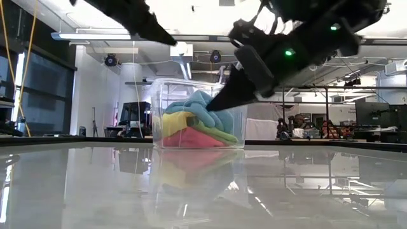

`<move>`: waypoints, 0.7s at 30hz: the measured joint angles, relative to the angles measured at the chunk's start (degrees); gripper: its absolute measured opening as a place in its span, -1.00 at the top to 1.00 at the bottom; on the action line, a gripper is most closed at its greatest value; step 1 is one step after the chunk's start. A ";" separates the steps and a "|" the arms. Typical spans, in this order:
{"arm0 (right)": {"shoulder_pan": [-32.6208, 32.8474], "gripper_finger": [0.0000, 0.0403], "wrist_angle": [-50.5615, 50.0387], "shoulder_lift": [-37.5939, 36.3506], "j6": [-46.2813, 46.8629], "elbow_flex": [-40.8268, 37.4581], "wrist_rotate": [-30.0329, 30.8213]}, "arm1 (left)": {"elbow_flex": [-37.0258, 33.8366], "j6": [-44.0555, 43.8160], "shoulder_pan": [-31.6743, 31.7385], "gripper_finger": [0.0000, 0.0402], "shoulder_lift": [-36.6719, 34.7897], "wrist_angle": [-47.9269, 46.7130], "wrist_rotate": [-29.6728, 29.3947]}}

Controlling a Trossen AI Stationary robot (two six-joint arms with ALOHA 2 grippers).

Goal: Sort towels by color in basket
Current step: Put the blue microfiber cloth into the top transparent bin

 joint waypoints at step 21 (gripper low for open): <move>-19.80 -0.02 26.09 5.88 -10.38 0.15 -11.08 | -0.02 -43.55 -40.80 0.10 -2.68 -24.76 -30.80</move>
